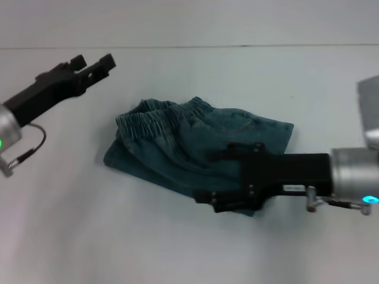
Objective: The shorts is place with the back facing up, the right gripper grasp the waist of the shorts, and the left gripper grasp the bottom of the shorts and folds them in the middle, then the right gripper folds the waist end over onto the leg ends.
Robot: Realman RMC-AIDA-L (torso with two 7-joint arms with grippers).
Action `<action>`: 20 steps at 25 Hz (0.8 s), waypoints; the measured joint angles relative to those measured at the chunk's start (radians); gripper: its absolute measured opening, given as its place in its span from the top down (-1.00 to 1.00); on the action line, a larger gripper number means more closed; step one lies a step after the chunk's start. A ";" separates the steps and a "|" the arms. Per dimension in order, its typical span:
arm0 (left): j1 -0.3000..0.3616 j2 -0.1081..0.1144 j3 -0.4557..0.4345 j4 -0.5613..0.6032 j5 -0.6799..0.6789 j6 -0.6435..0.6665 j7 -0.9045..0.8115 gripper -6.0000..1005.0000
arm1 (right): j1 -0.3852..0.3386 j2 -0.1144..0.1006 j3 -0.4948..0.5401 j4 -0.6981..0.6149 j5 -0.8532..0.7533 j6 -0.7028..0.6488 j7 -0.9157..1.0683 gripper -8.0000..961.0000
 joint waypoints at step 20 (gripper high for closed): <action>0.012 0.005 -0.070 -0.199 0.211 0.471 0.126 -0.77 | -0.076 -0.006 0.509 0.021 -0.276 -0.411 -0.123 -0.93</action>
